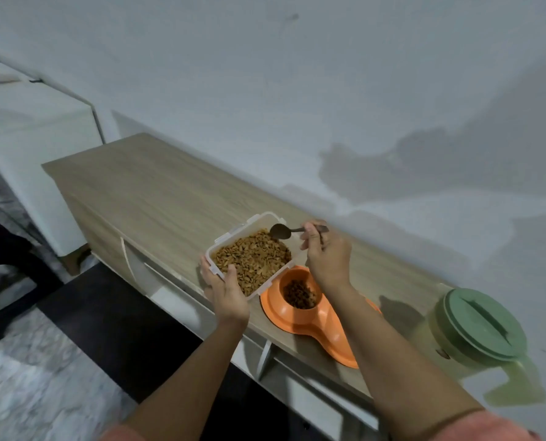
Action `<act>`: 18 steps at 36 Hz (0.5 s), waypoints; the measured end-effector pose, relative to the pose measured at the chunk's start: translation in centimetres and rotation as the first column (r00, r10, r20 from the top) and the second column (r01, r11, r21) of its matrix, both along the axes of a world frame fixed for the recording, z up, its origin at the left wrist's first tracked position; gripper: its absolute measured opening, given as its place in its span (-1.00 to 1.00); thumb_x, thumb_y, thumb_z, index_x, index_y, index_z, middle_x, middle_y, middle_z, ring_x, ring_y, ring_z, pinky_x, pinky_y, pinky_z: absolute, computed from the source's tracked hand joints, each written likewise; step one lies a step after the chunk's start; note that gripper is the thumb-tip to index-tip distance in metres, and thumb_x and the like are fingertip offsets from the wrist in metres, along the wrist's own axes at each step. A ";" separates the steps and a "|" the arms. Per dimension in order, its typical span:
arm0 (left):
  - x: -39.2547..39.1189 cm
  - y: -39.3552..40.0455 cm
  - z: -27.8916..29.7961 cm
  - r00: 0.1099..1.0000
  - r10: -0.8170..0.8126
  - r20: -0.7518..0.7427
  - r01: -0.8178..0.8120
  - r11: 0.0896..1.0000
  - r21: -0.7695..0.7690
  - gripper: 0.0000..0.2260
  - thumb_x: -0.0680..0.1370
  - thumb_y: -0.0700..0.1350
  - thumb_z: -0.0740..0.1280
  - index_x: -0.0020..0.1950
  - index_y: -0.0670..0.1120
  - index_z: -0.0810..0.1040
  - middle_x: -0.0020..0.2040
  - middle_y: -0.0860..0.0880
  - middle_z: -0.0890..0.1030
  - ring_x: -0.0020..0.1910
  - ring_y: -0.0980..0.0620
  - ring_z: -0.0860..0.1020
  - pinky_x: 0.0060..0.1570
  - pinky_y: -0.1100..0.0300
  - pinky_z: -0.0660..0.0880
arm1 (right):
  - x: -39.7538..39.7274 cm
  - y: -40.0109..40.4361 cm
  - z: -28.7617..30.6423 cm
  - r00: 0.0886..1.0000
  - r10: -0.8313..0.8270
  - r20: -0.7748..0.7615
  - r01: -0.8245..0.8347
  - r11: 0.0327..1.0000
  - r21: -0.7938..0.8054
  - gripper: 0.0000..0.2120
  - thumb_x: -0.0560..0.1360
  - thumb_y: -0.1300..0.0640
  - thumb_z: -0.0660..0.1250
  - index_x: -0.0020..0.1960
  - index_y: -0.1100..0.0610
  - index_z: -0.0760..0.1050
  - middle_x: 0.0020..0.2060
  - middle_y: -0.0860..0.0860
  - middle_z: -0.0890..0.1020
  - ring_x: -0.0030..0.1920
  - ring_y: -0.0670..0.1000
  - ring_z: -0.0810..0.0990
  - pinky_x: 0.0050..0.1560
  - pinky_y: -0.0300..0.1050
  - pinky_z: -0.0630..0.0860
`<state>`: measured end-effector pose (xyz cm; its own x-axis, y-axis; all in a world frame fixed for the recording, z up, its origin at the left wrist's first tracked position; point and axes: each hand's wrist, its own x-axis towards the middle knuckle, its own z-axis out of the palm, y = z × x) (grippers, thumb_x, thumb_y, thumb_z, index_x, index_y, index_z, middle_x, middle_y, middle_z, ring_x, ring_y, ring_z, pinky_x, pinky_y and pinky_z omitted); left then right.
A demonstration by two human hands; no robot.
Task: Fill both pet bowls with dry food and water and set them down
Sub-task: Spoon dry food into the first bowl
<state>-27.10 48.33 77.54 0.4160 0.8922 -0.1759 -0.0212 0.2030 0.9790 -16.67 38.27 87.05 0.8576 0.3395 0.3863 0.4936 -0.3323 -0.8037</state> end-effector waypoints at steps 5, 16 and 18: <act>-0.5 0.1 0.5 0.999 -0.025 0.038 0.024 0.999 0.032 -0.42 0.60 0.06 0.18 0.53 0.29 -0.05 0.60 -0.04 -0.01 0.56 -0.10 0.06 0.48 -0.15 0.16 | -0.2 0.8 -0.9 0.994 -0.011 -0.107 0.010 1.000 -0.017 -0.75 0.60 0.11 0.20 0.01 0.18 0.62 -0.36 -0.05 0.60 -0.34 -0.13 0.58 -0.21 -0.07 0.58; -0.9 0.4 0.0 0.995 -0.024 0.099 0.028 0.999 -0.044 -0.41 0.34 0.30 0.21 0.29 0.61 0.03 0.57 -0.05 0.11 0.52 -0.13 0.20 0.41 -0.23 0.28 | -0.9 0.8 -2.0 0.897 -0.067 -0.438 0.083 0.996 0.018 -0.61 0.62 0.09 0.13 -0.33 0.07 0.52 -0.40 0.07 0.60 -0.41 0.04 0.52 -0.28 -0.01 0.46; -0.9 0.3 0.2 0.996 -0.031 0.087 0.033 0.999 -0.028 -0.41 0.36 0.29 0.20 0.31 0.59 0.03 0.57 -0.04 0.08 0.52 -0.12 0.19 0.41 -0.22 0.28 | -1.0 0.8 -2.0 0.857 -0.079 -0.510 0.114 0.993 0.038 -0.60 0.62 0.09 0.13 -0.34 0.11 0.53 -0.42 0.09 0.59 -0.42 0.07 0.51 -0.34 -0.05 0.43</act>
<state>-27.98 48.58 77.70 0.4590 0.8731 -0.1640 -0.0990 0.2338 0.9672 -17.69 39.05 85.10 0.9677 0.2349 -0.0921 -0.0190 -0.2962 -0.9549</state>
